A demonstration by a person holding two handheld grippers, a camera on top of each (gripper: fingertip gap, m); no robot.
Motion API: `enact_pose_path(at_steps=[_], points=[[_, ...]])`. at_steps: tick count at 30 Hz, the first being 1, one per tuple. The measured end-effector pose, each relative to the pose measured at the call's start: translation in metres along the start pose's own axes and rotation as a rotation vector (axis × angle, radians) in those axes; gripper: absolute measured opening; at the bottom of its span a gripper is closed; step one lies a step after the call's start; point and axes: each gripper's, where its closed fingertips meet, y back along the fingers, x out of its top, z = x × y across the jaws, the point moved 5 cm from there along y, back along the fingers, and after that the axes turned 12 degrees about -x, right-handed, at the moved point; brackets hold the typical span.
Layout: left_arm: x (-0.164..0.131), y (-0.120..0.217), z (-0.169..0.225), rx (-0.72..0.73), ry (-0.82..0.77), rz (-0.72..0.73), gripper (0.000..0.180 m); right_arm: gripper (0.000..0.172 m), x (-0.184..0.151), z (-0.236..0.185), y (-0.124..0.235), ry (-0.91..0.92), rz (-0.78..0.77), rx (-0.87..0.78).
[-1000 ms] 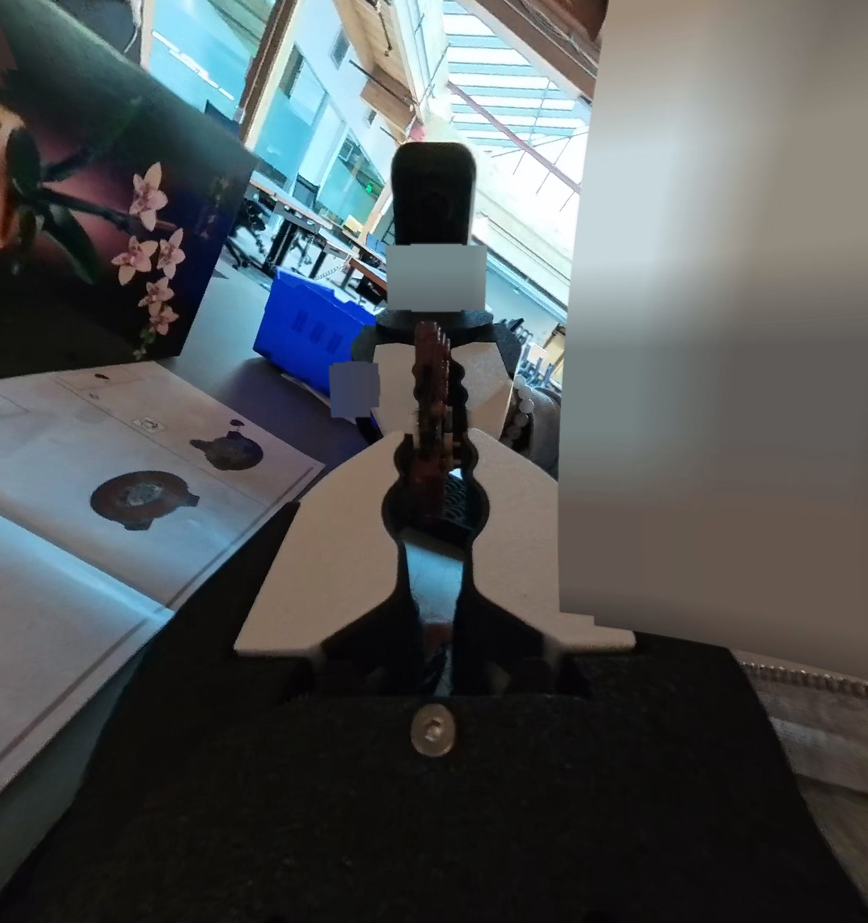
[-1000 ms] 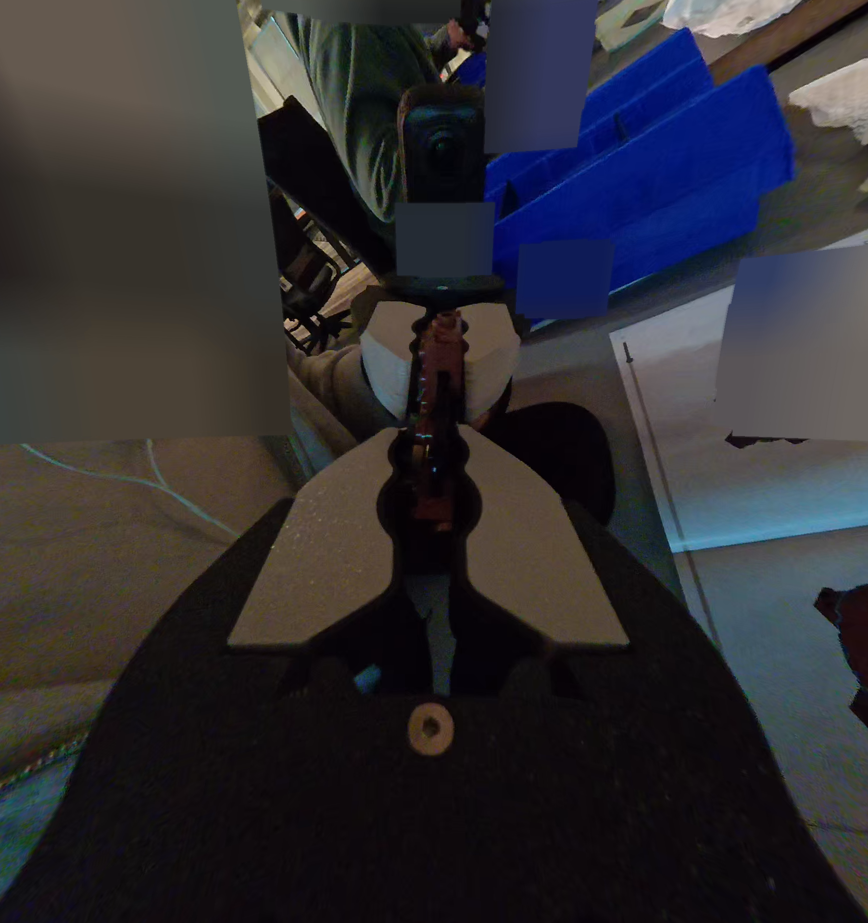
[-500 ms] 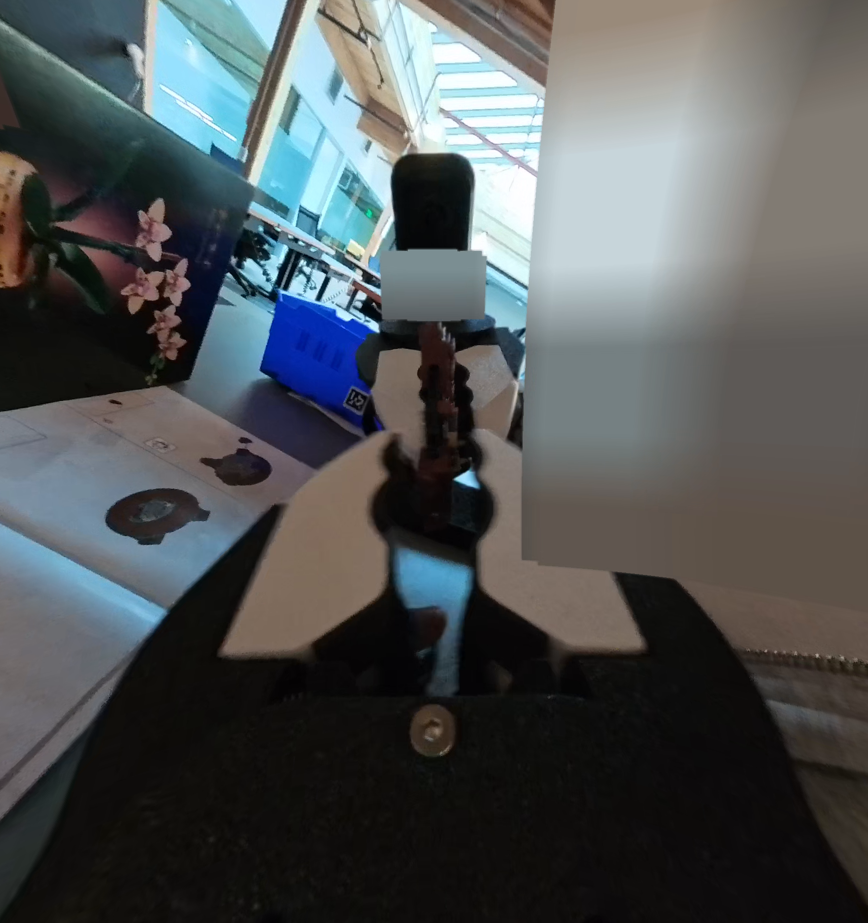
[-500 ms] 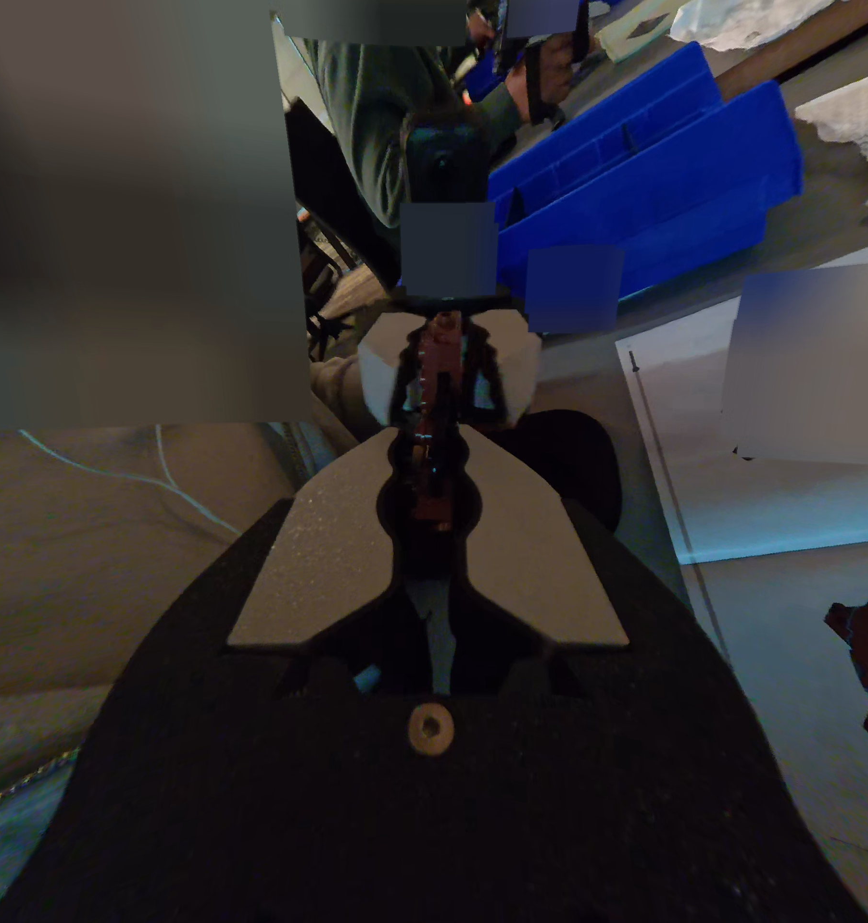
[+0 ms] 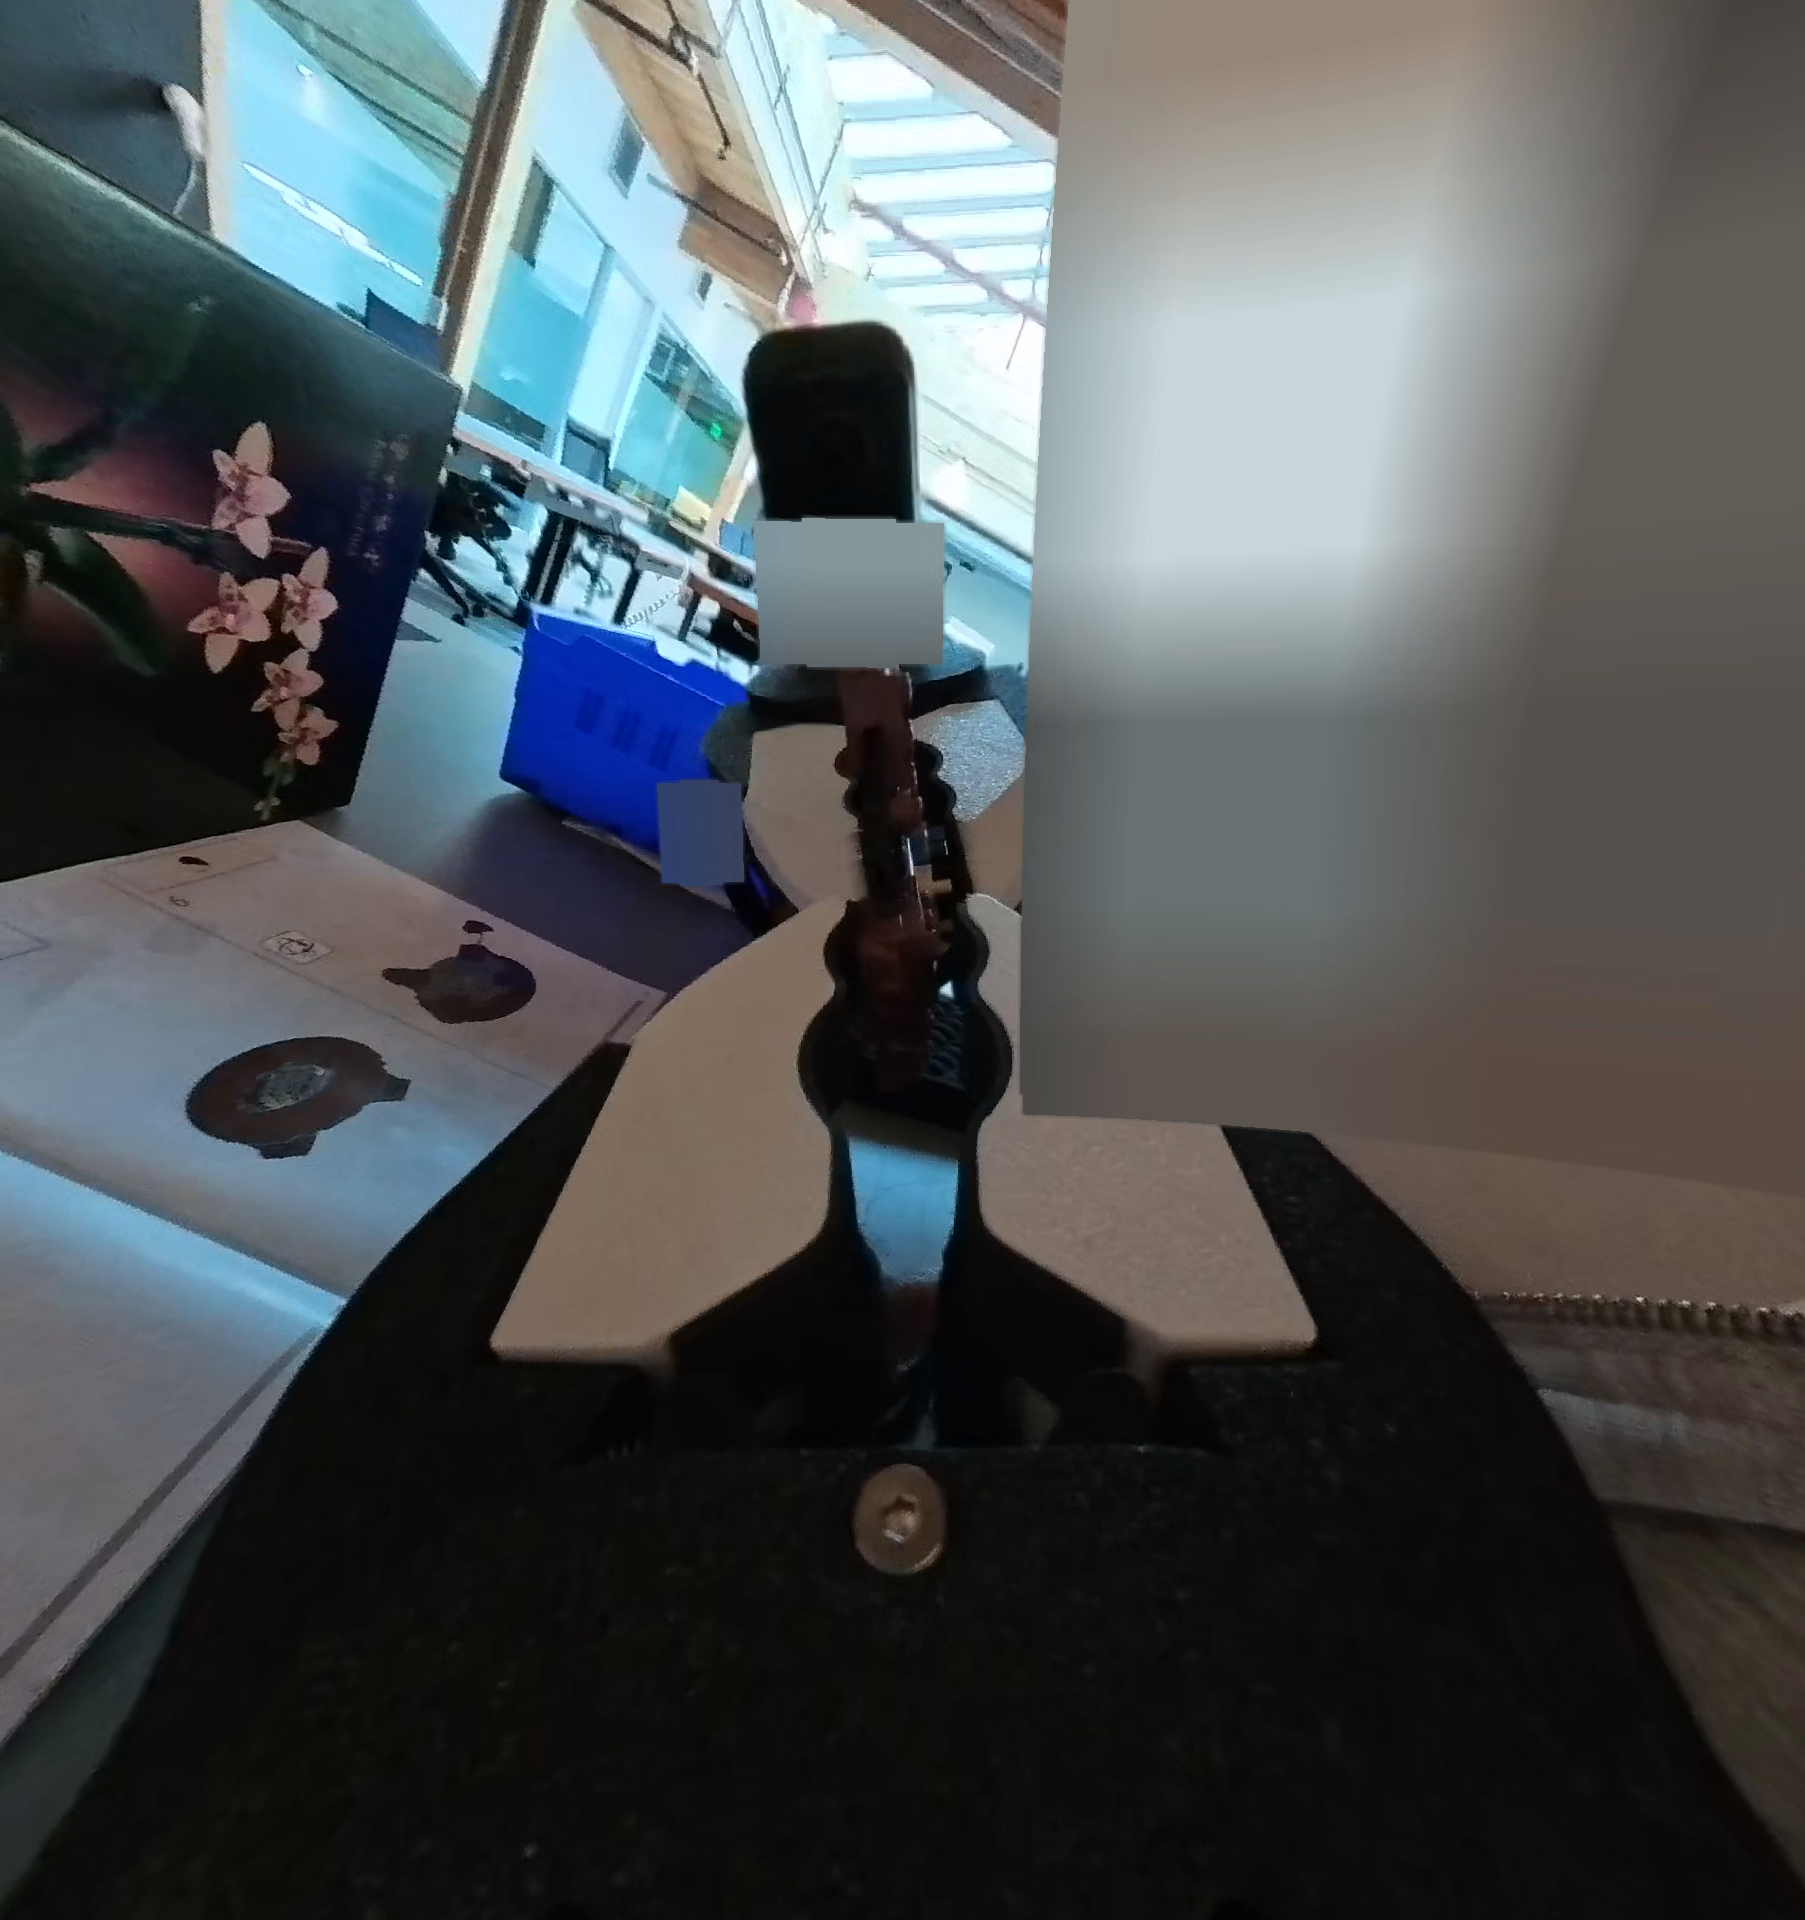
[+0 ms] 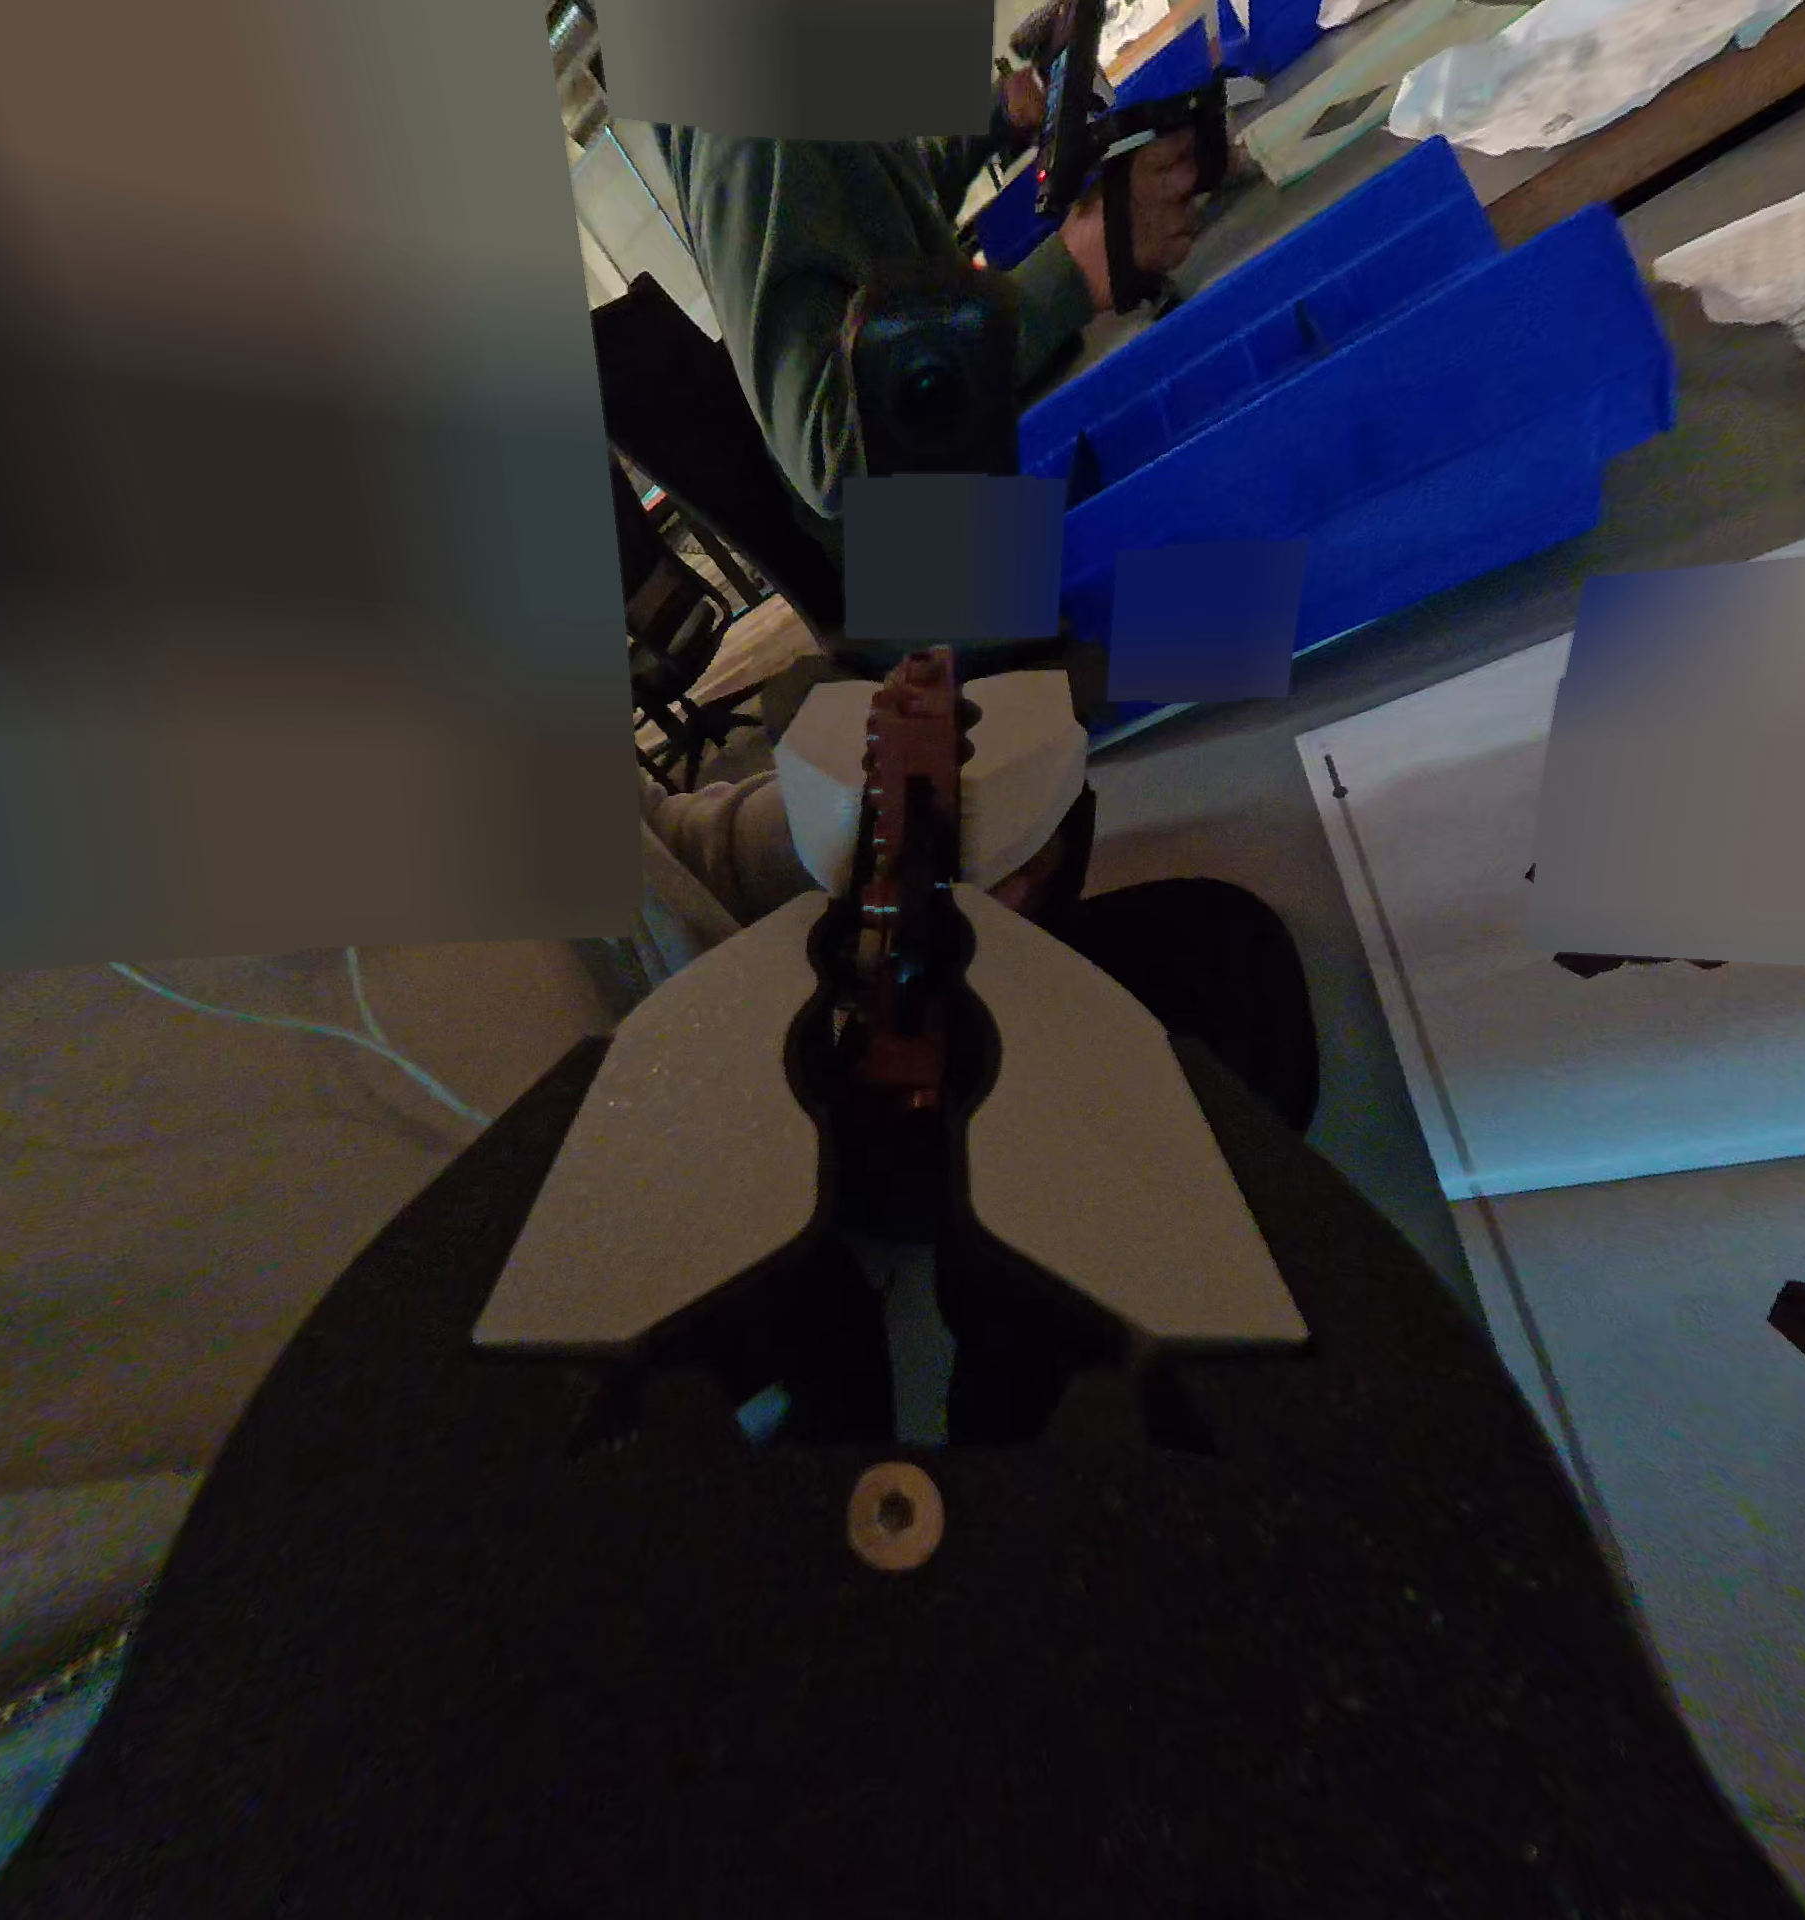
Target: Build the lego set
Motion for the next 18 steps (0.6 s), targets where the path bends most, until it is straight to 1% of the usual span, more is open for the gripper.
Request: enact_pose_path(at_steps=[3, 4, 5, 7, 8, 11, 14, 18], points=[[0.0, 0.003, 0.001, -0.029, 0.033, 0.049, 0.012, 0.017, 0.003, 0.0, -0.002, -0.033, -0.04, 0.018], [0.0, 0.004, 0.0, -0.018, 0.028, 0.055, 0.012, 0.032, 0.004, 0.001, -0.002, -0.032, -0.034, 0.013], [-0.001, 0.005, -0.001, 0.001, 0.012, 0.06, 0.012, 0.036, 0.007, 0.001, -0.001, -0.024, -0.02, 0.005], [0.001, 0.007, 0.0, -0.01, 0.009, 0.074, 0.012, 0.031, 0.011, 0.0, 0.004, -0.01, 0.02, 0.011], [0.002, 0.008, 0.001, -0.014, 0.007, 0.09, 0.012, 0.032, 0.012, 0.002, 0.007, -0.02, 0.032, 0.004], [0.004, 0.009, 0.001, -0.017, 0.005, 0.101, 0.012, 0.025, 0.014, 0.006, 0.014, -0.043, 0.073, 0.009], [0.003, 0.008, 0.002, -0.021, -0.009, 0.082, 0.012, 0.016, 0.013, 0.004, 0.013, -0.038, 0.079, 0.022], [0.003, 0.006, 0.003, -0.039, -0.006, 0.077, 0.012, 0.012, 0.013, 0.002, 0.015, -0.007, 0.082, 0.038]])
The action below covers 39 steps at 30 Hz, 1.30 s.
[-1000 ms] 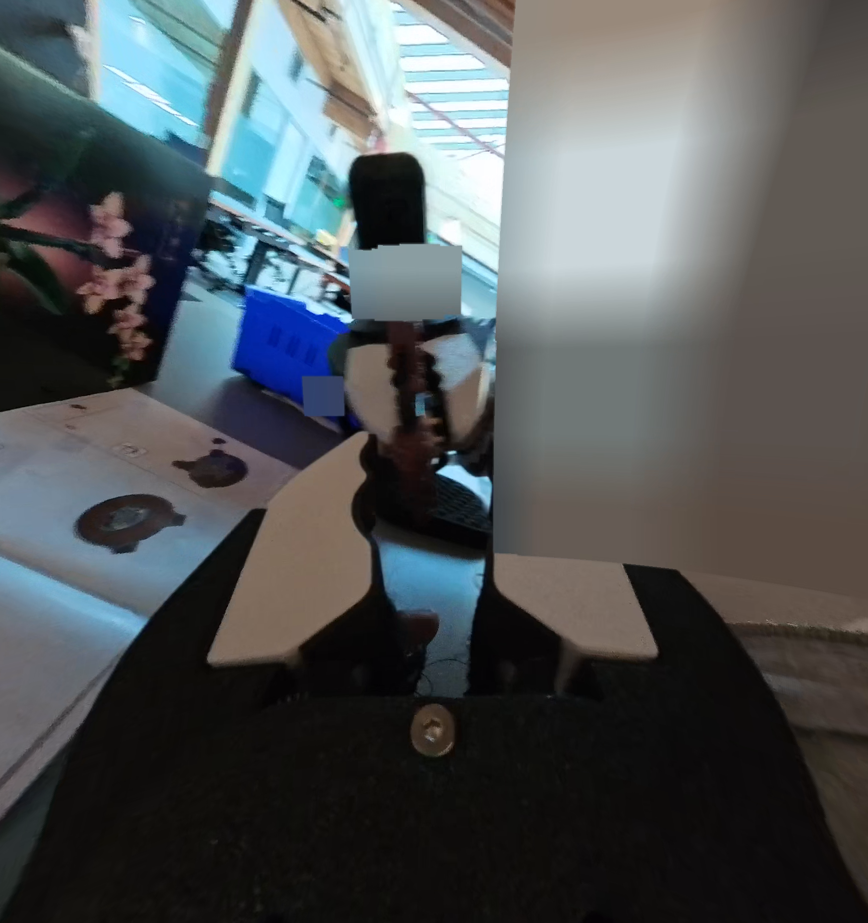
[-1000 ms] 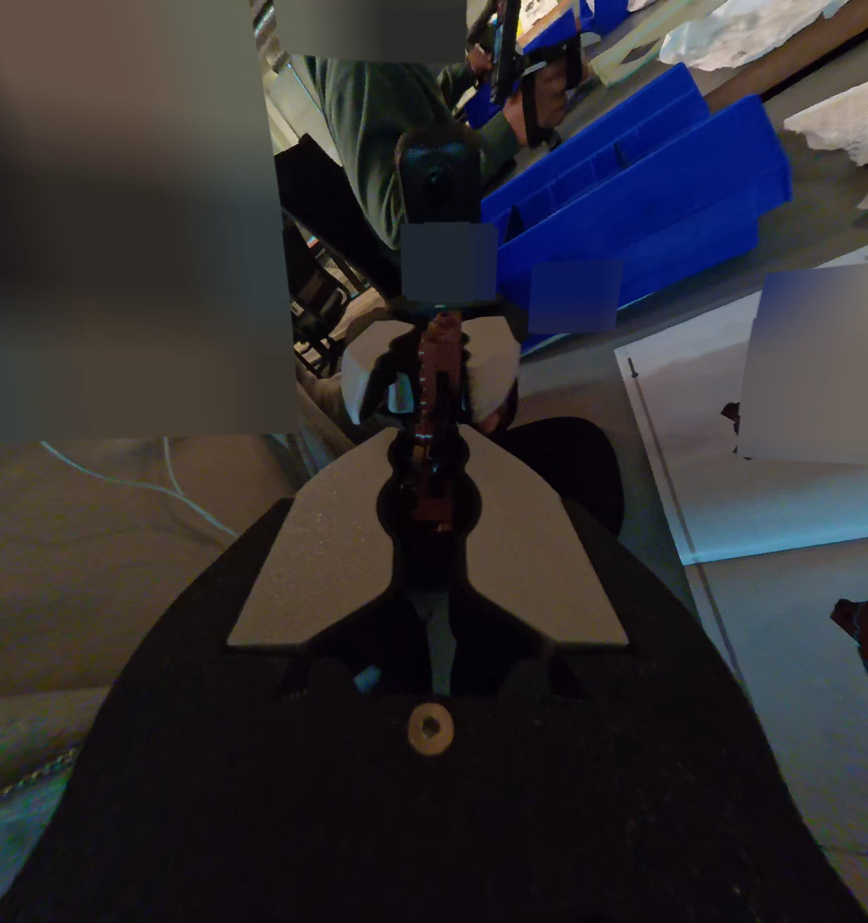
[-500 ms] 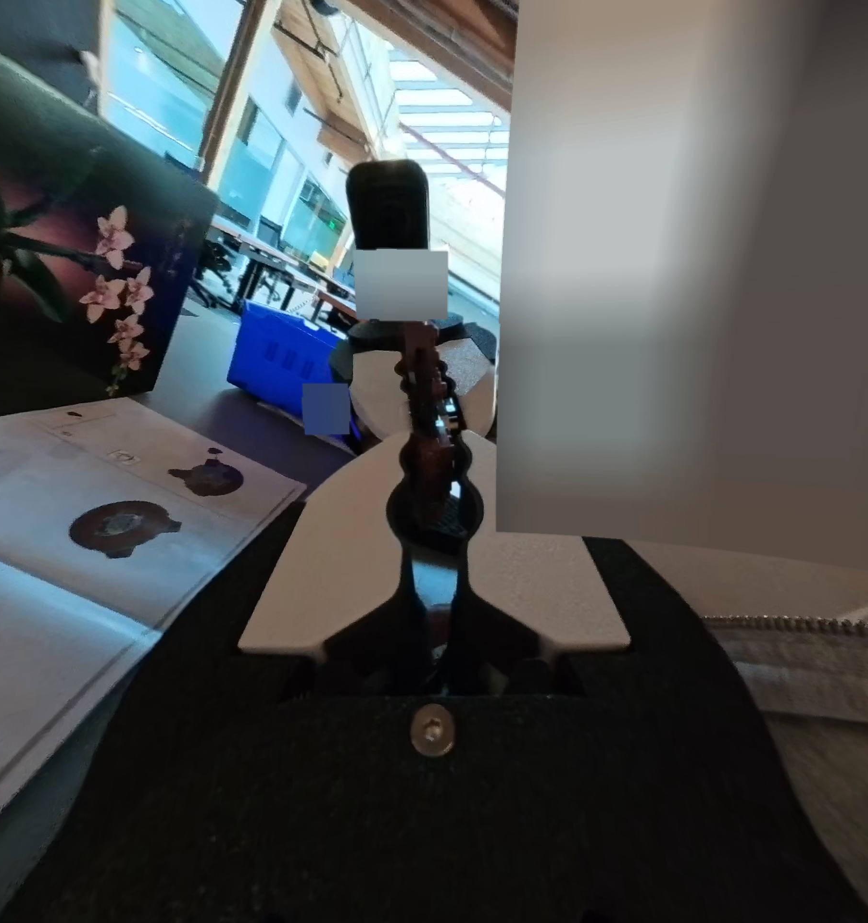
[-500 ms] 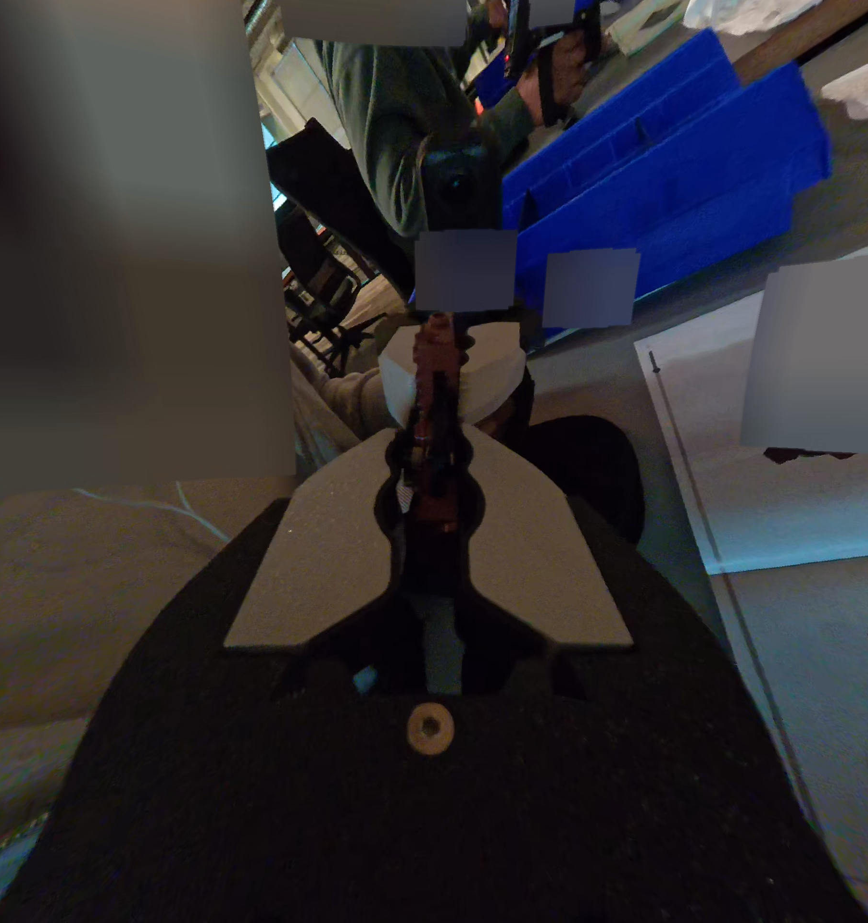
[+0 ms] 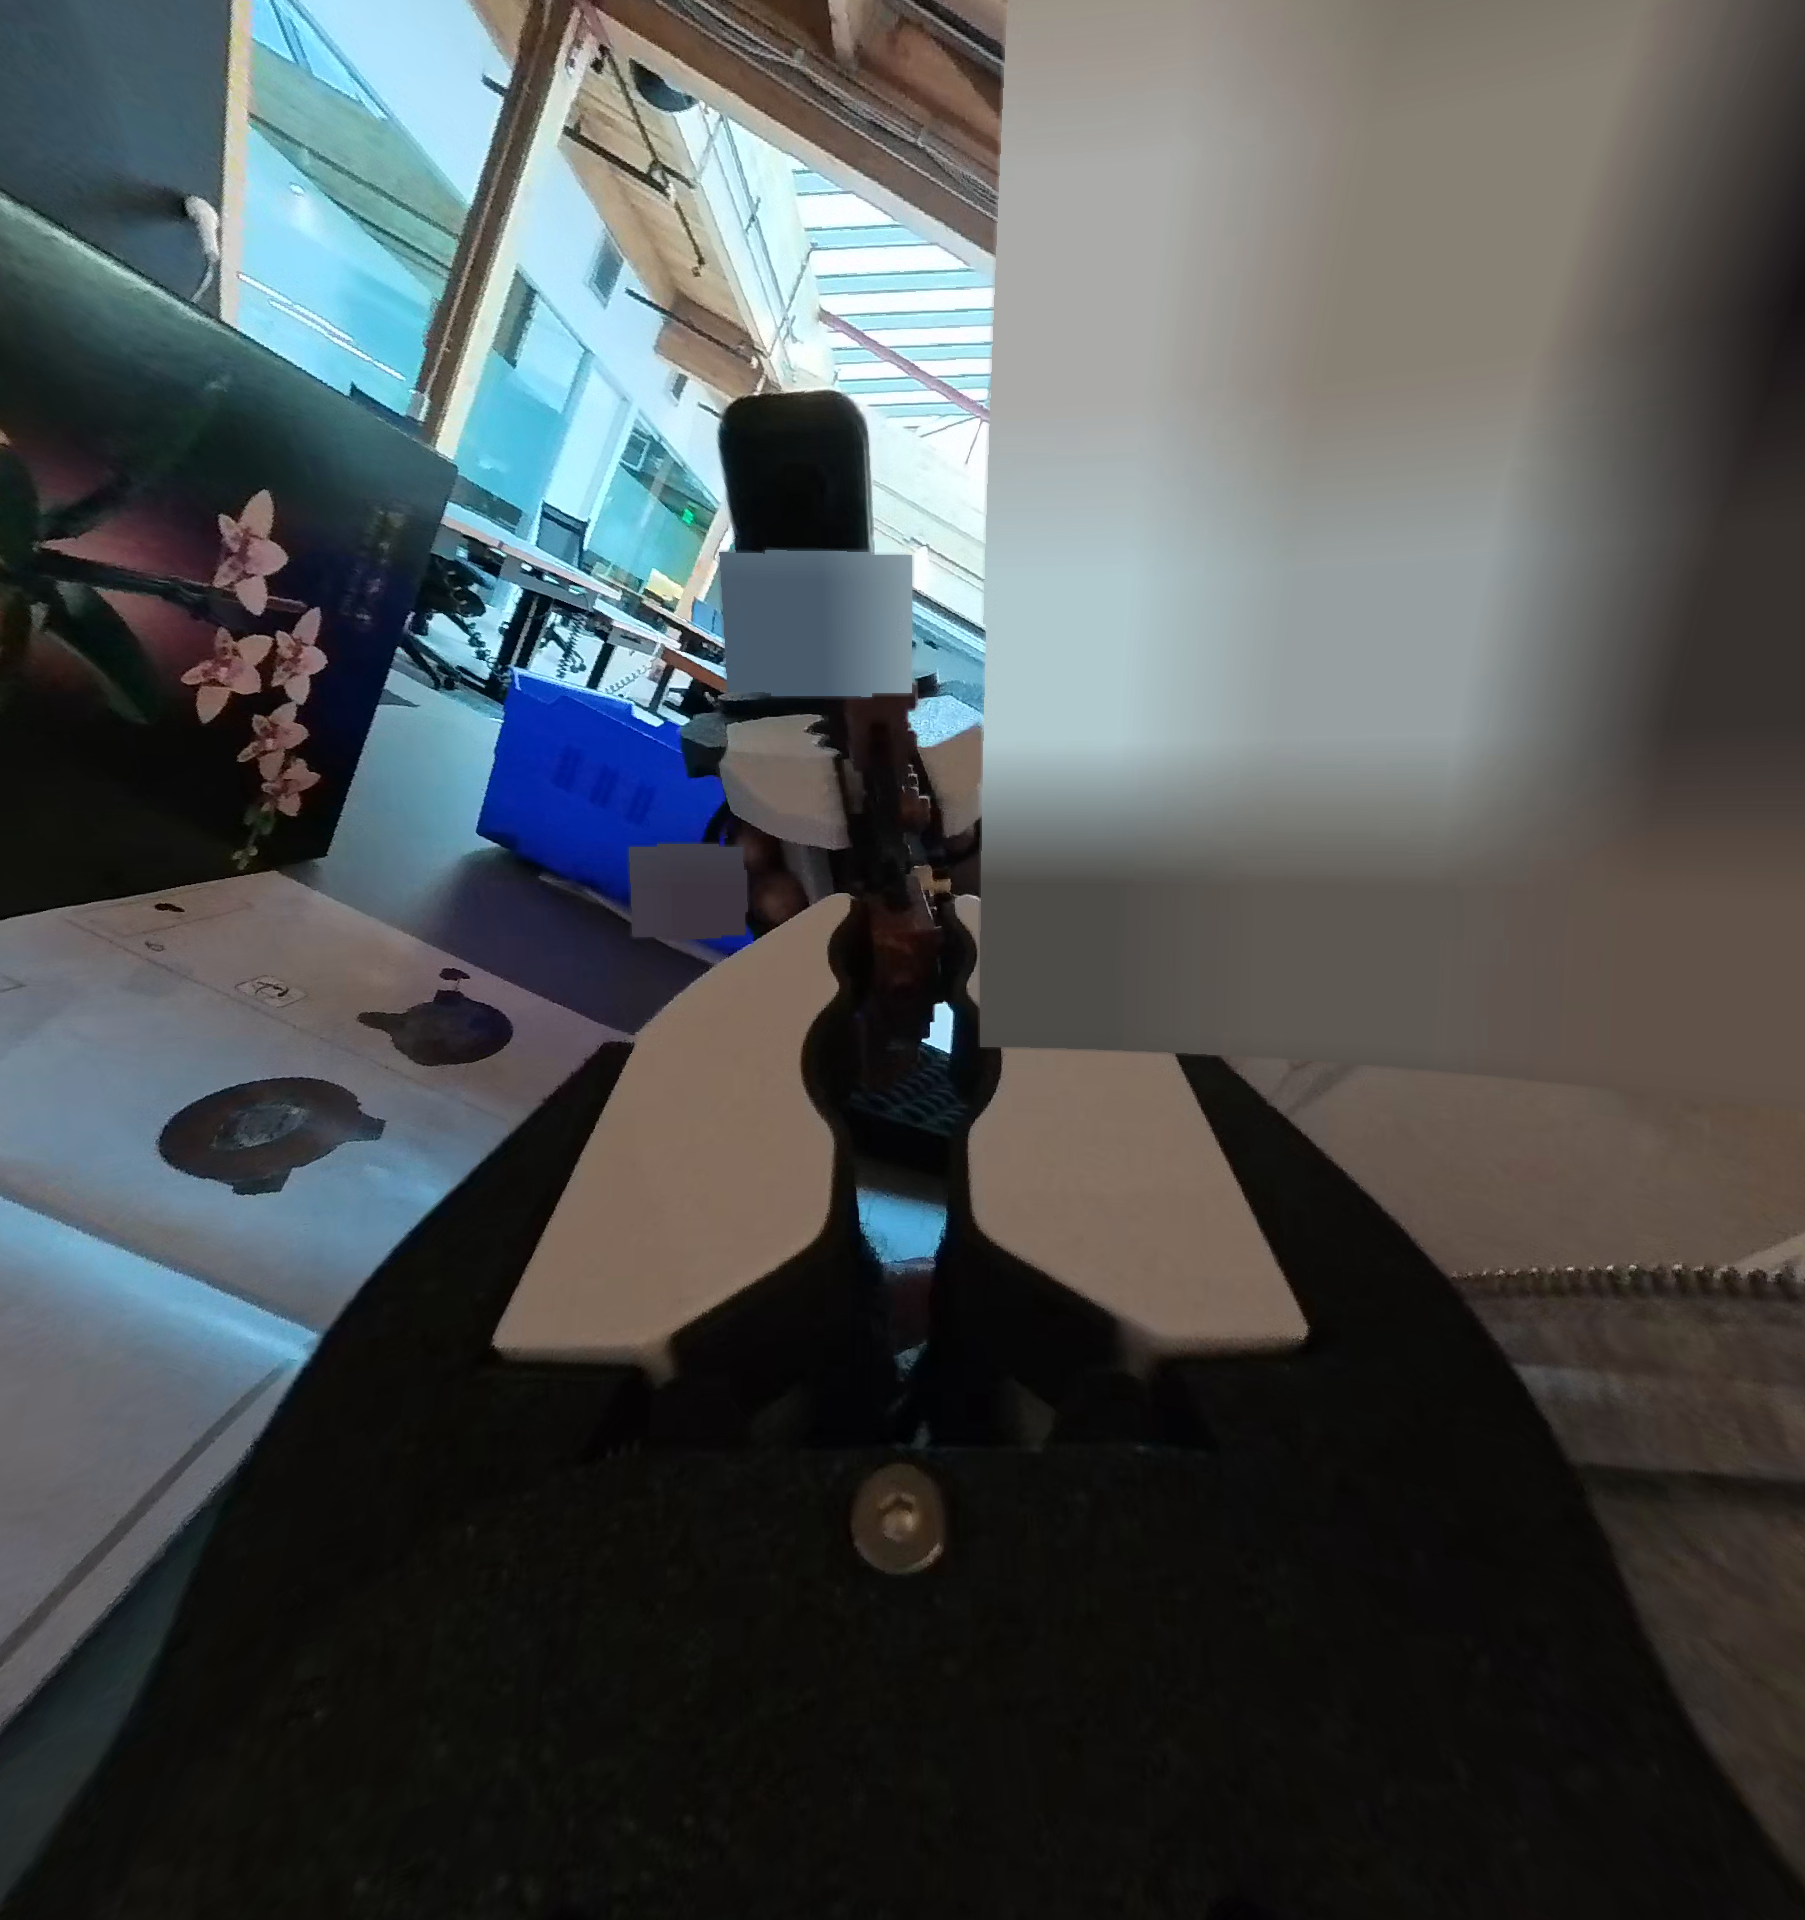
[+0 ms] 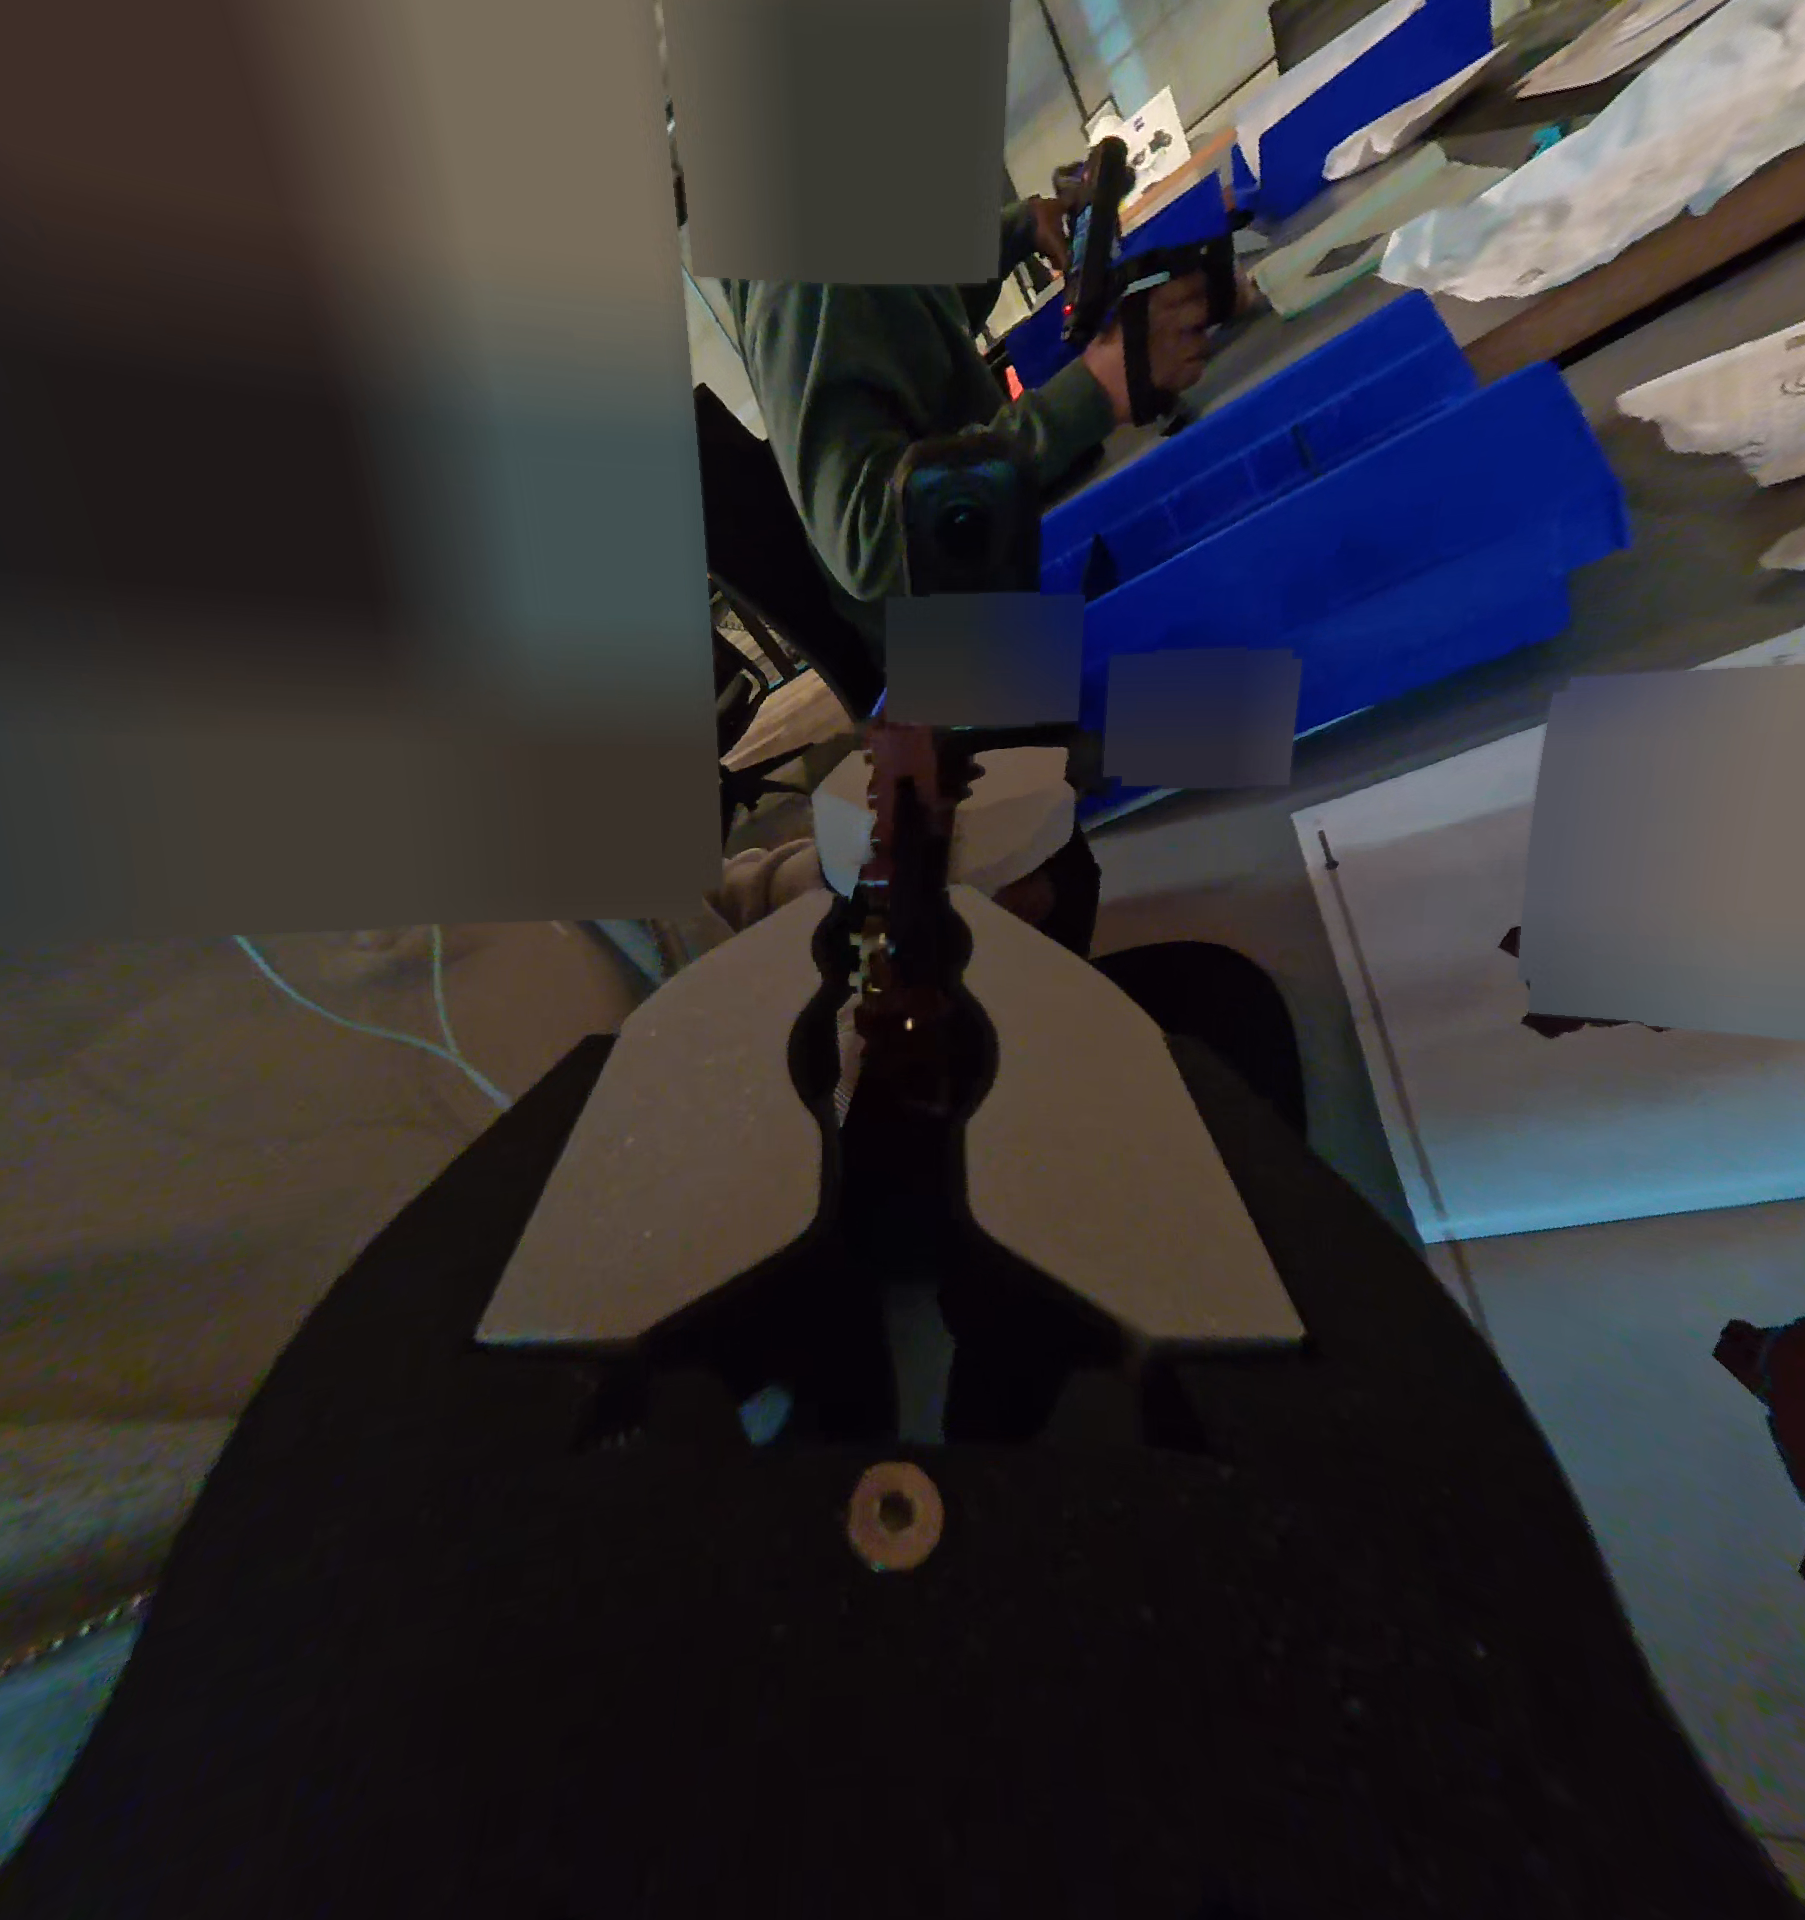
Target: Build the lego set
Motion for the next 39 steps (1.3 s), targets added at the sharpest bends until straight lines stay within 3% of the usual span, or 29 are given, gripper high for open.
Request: enact_pose_path(at_steps=[6, 9, 10, 12, 16, 23, 35, 36, 37, 38, 39], points=[[0.0, -0.001, 0.002, -0.019, 0.018, 0.016, 0.012, 0.009, 0.001, -0.005, 0.001, 0.051, 0.038, 0.028], [-0.001, 0.001, 0.001, -0.015, 0.039, 0.036, 0.012, 0.01, 0.001, 0.0, -0.002, -0.014, 0.037, 0.047], [-0.001, 0.002, 0.0, -0.009, 0.053, 0.054, 0.012, 0.012, 0.002, 0.002, -0.002, -0.044, 0.044, 0.053], [0.002, 0.004, -0.003, 0.002, 0.073, 0.094, 0.012, 0.038, 0.005, 0.003, -0.001, -0.072, 0.081, 0.074], [0.006, 0.009, -0.008, 0.011, 0.119, 0.168, 0.012, 0.032, 0.003, 0.006, -0.001, -0.044, 0.088, 0.037], [0.006, 0.008, -0.009, 0.036, 0.103, 0.169, 0.012, 0.016, 0.0, 0.009, -0.008, -0.015, 0.063, -0.027], [0.009, 0.007, -0.006, 0.034, 0.067, 0.145, 0.012, 0.015, -0.001, 0.006, -0.008, -0.053, 0.049, -0.014], [0.009, 0.007, -0.007, 0.043, 0.064, 0.147, 0.012, 0.017, -0.001, 0.007, -0.008, -0.063, 0.049, -0.019], [0.009, 0.007, -0.007, 0.041, 0.061, 0.153, 0.012, 0.039, -0.001, 0.008, -0.008, -0.072, 0.055, -0.036], [0.009, 0.006, -0.009, 0.052, 0.062, 0.155, 0.012, 0.048, -0.001, 0.009, -0.009, -0.074, 0.056, -0.042], [0.008, 0.006, -0.01, 0.062, 0.055, 0.152, 0.012, 0.048, 0.0, 0.008, -0.011, -0.069, 0.06, -0.045]])
